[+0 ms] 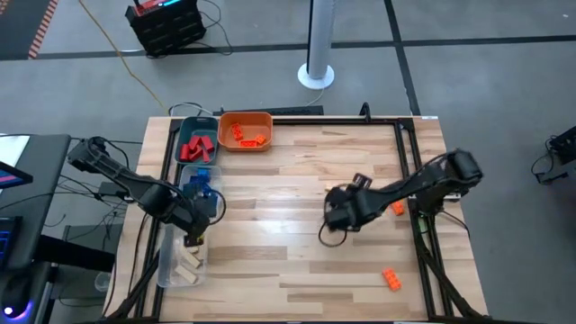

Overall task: Sort blocks
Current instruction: Put the wooden brown block into the bottom transparent bin

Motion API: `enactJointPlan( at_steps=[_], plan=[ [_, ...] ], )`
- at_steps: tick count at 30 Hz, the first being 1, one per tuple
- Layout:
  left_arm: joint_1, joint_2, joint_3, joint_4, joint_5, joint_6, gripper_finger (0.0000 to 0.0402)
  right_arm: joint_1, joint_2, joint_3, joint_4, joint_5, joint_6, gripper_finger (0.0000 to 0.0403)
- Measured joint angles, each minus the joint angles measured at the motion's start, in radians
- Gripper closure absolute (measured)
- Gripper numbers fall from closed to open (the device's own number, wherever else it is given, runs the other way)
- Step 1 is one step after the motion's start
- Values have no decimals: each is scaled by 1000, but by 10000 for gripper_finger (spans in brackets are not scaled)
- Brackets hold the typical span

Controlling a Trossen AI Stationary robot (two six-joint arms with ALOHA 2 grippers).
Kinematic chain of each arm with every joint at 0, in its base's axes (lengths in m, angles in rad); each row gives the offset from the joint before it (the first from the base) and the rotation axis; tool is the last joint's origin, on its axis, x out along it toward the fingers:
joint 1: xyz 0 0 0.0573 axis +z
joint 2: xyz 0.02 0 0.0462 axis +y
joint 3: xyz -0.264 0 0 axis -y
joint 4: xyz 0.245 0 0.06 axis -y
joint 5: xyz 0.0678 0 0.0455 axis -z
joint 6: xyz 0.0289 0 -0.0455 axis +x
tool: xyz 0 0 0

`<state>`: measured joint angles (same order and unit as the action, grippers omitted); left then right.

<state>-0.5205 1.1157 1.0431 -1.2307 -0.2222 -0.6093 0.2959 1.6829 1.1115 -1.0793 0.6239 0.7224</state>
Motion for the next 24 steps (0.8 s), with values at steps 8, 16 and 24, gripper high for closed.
enactJointPlan(
  at_steps=[8, 16, 24],
  plan=[
    [0, 1, 0, 95, -367, 149, 232, -146, -326, -366, 480, -59, -142, 213],
    [0, 1, -1, 281, -430, 372, 233, -333, -532, -630, 886, -232, -340, 156],
    [8, 1, -1, 313, -430, 438, 233, -432, -504, -764, 1140, -348, -462, 142]
  ],
)
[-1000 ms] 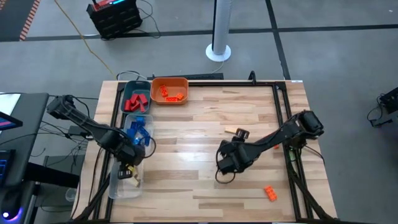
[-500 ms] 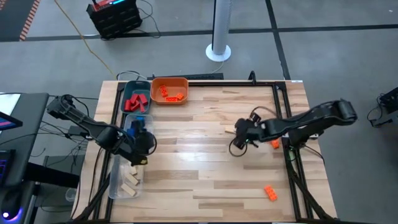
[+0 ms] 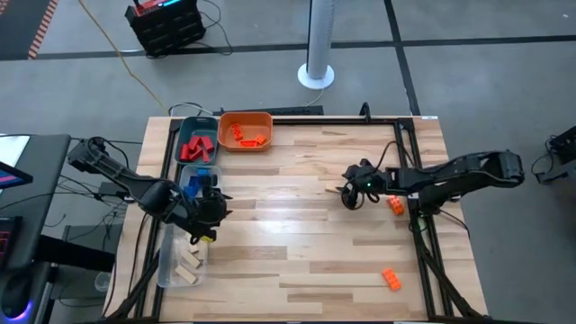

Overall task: Sort blocks
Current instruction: Put the wooden brown block into the bottom transparent bin

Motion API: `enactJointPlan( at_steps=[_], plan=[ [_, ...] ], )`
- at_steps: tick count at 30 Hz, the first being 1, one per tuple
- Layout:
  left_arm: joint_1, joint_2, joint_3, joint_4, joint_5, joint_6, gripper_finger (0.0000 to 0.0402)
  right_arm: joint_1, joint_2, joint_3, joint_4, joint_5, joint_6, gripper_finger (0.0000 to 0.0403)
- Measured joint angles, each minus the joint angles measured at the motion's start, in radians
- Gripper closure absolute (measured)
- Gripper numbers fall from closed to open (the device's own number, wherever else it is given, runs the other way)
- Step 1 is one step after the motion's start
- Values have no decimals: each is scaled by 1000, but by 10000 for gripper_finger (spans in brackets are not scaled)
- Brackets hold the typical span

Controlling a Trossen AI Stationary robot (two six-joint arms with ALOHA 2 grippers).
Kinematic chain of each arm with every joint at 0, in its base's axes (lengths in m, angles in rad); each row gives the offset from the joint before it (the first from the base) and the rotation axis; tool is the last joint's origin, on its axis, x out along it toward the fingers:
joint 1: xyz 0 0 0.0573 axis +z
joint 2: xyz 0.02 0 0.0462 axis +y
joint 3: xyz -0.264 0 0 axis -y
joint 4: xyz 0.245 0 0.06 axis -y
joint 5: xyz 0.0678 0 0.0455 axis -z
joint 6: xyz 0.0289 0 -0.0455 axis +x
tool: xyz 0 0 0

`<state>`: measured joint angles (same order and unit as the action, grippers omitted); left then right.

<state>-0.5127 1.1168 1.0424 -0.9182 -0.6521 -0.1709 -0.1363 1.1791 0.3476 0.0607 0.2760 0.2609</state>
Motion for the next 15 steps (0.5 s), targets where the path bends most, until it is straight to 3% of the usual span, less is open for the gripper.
enactJointPlan(
  at_steps=[15],
  plan=[
    [33, 0, -1, -12, 1, 15, 233, 12, 333, -35, 352, -60, -68, 142]
  ],
)
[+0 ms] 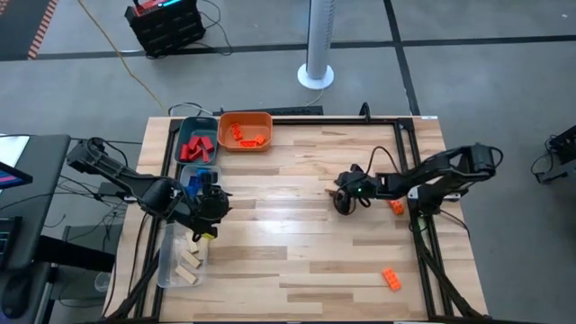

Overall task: Sort blocks
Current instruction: Put the wooden brown block into the bottom transparent bin

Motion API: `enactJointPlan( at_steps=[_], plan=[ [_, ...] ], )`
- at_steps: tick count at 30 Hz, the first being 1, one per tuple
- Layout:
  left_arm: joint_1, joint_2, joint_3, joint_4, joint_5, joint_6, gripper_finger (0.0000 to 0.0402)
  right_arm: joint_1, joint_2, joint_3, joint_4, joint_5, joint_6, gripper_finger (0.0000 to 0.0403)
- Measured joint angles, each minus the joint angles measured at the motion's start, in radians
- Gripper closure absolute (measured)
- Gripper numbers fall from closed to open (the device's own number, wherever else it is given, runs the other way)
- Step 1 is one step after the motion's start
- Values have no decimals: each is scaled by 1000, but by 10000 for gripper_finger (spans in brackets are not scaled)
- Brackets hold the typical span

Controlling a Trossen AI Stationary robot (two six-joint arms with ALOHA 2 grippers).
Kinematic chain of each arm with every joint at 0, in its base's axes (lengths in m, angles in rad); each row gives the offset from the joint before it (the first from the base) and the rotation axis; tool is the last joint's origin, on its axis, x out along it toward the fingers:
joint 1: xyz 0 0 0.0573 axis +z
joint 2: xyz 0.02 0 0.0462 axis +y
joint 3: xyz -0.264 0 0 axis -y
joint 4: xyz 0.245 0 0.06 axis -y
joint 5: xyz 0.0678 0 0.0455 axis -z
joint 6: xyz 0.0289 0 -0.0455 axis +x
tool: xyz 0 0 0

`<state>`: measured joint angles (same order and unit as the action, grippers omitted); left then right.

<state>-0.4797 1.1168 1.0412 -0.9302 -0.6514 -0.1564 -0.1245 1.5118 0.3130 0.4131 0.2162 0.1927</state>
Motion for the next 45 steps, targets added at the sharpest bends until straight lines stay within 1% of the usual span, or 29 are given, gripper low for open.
enactJointPlan(
  at_steps=[3, 6, 8, 14, 16, 22, 24, 26, 31, 34, 37, 40, 45],
  plan=[
    [0, 0, 0, -1, 0, -2, 233, 0, 26, 1, 16, 8, 13, 146],
    [0, 0, 0, -3, 9, -2, 233, 4, 21, 1, 10, 16, 16, 169],
    [0, 0, 0, -3, 19, -3, 233, 8, 5, 1, 4, 19, 17, 198],
    [0, 0, 0, 2, 18, -3, 233, 7, -42, 4, -14, 15, 20, 318],
    [0, 0, 0, 18, 18, 12, 233, 12, -55, 18, -19, 3, 32, 344],
    [0, 14, 0, 133, 15, 108, 233, 54, -111, 109, -27, 18, 43, 345],
    [1, 27, 0, 165, 14, 136, 233, 73, -138, 151, -23, 44, 43, 336],
    [5, 45, 0, 191, 14, 157, 233, 93, -162, 198, -15, 48, 42, 329],
    [-1, 83, -4, 194, 61, 126, 233, 196, -177, 311, -16, 51, 2, 328],
    [-10, 101, -34, 249, 71, 152, 233, 265, -143, 373, -12, 49, -30, 328],
    [-7, 130, -68, 334, 70, 285, 233, 302, -85, 434, -17, 8, -29, 328],
    [4, 178, -77, 431, 67, 453, 233, 306, -17, 499, -14, -83, 9, 327],
    [31, 246, -76, 560, 65, 606, 233, 306, 88, 571, -22, -221, 19, 327]
  ],
)
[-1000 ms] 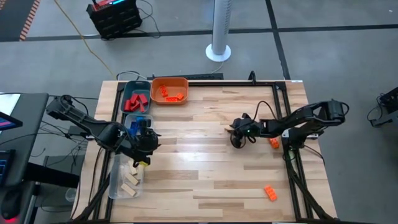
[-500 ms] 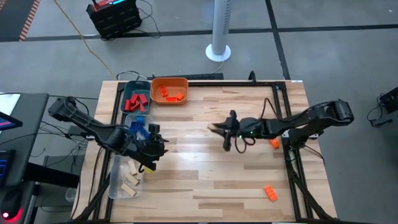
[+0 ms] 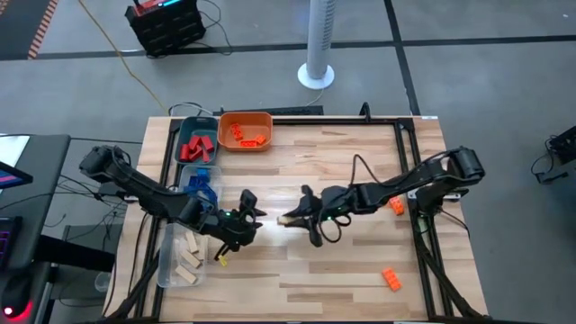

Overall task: Sort blocks
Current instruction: Put the wooden brown block into the bottom transparent bin

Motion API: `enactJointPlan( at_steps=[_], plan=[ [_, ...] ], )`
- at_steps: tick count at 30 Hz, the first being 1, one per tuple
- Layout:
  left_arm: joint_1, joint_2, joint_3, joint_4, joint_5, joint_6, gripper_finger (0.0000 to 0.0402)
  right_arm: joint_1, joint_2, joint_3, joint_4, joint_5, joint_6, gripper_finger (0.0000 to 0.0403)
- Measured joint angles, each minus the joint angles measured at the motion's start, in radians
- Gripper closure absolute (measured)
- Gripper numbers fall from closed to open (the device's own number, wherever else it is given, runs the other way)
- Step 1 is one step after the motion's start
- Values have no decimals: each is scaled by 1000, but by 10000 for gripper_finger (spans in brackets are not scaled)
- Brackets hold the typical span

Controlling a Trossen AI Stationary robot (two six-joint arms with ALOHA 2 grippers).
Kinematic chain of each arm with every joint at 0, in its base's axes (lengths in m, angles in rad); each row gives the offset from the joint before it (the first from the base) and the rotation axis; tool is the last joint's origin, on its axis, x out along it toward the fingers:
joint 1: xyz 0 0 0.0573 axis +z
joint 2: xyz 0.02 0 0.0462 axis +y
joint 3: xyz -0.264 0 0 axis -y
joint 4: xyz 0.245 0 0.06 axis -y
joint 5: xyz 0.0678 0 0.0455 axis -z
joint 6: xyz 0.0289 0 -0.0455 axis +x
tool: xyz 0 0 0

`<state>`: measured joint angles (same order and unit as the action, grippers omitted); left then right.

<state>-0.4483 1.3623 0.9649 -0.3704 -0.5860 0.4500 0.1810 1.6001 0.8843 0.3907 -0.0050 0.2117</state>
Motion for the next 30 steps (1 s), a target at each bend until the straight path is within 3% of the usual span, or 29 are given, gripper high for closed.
enactJointPlan(
  at_steps=[4, 10, 16, 30],
  plan=[
    [6, 16, 0, 52, 5, 86, 233, 0, 60, 41, -14, -73, 20, 327],
    [6, 19, 1, 126, 41, 254, 233, -7, 115, 72, -13, -83, 27, 326],
    [6, 19, 1, 141, 146, 363, 233, -13, 116, 71, 19, -99, 42, 326],
    [37, 28, 1, 210, 158, 461, 233, -10, 116, 87, 60, -102, 60, 326]
  ],
)
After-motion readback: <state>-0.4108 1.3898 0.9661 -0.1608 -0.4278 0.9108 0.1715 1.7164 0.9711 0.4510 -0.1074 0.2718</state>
